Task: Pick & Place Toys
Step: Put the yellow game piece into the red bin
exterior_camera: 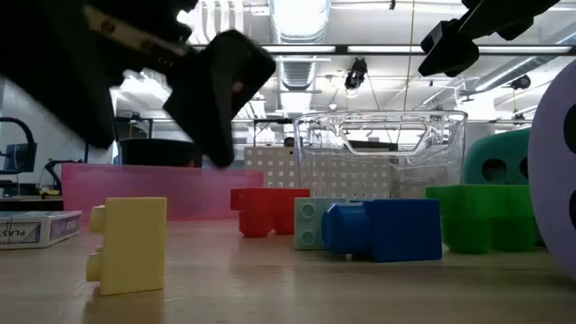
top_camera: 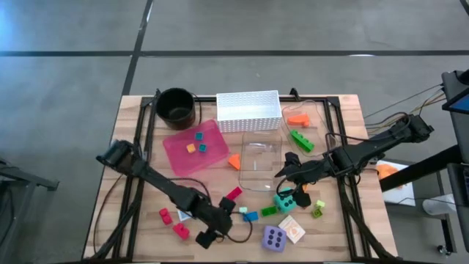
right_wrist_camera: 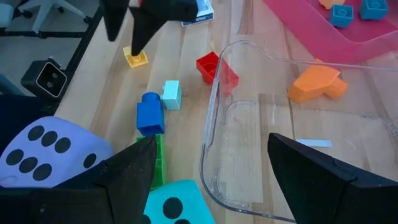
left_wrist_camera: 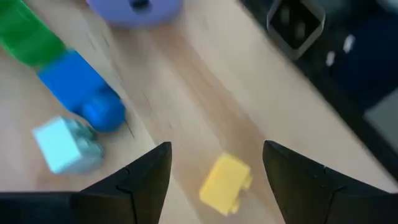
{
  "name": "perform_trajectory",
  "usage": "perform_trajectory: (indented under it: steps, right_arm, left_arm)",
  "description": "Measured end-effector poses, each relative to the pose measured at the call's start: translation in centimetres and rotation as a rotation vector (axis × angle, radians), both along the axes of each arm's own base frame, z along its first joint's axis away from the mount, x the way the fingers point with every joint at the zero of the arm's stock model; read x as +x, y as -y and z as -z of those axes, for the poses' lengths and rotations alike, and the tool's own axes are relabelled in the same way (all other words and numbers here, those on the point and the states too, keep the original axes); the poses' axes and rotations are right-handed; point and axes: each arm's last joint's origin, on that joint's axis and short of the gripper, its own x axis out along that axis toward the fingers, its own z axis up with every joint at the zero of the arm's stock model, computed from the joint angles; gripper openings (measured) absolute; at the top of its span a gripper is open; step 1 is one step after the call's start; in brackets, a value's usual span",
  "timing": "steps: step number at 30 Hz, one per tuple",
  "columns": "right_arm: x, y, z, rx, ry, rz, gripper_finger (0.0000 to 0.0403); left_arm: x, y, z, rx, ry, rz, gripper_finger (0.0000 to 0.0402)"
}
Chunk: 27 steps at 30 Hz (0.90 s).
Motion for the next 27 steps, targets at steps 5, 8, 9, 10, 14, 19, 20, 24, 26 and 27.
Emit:
perform_trajectory:
  steps: [5,8,9,10,14,19,20,24,26,27]
  right_arm:
    - [0.0,0.0,0.0,0.0,-0.001,0.0,0.0306]
    - [0.0,0.0,0.1,0.0,-0.002,0.0,0.0306]
    - [0.0,0.0,0.1,-0.001,-0.003,0.0,0.0306]
    - [0.0,0.0,0.1,0.0,-0.002,0.0,0.0306]
    - [0.0,0.0,0.1,-0.001,-0.003,0.0,0.0306]
    - [0.0,0.0,0.1,-0.001,-0.004,0.0,0.0306]
    - [0.0,0.0,0.1,-0.001,-0.004,0.0,0.0306]
    - [0.0,0.0,0.2,-0.001,-0.005,0.0,0.0306]
    - [-0.1,0.0,0.4,-0.003,-0.01,0.0,0.0306]
    - [-0.1,0.1,0.5,-0.005,-0.014,0.0,0.0306]
  left_arm:
    - [0.1,0.3,1.1,0.028,-0.034,0.014,0.0257]
    - [-0.1,0.1,1.9,0.043,-0.062,0.014,0.0257]
    - [-0.2,0.1,2.2,0.047,-0.069,0.014,0.0257]
    - [-0.2,0.1,2.4,0.052,-0.076,0.015,0.0257]
    - [-0.2,0.1,2.5,0.052,-0.071,0.017,0.024]
    - [-0.2,0.0,2.4,0.053,-0.069,0.014,0.0176]
    - [-0.2,0.0,2.4,0.054,-0.07,0.014,0.0163]
    - [-0.2,0.0,2.5,0.058,-0.076,0.014,0.0118]
    - [-0.2,0.0,2.5,0.057,-0.076,0.013,0.0106]
    - [-0.2,0.0,2.5,0.057,-0.076,0.013,0.0103]
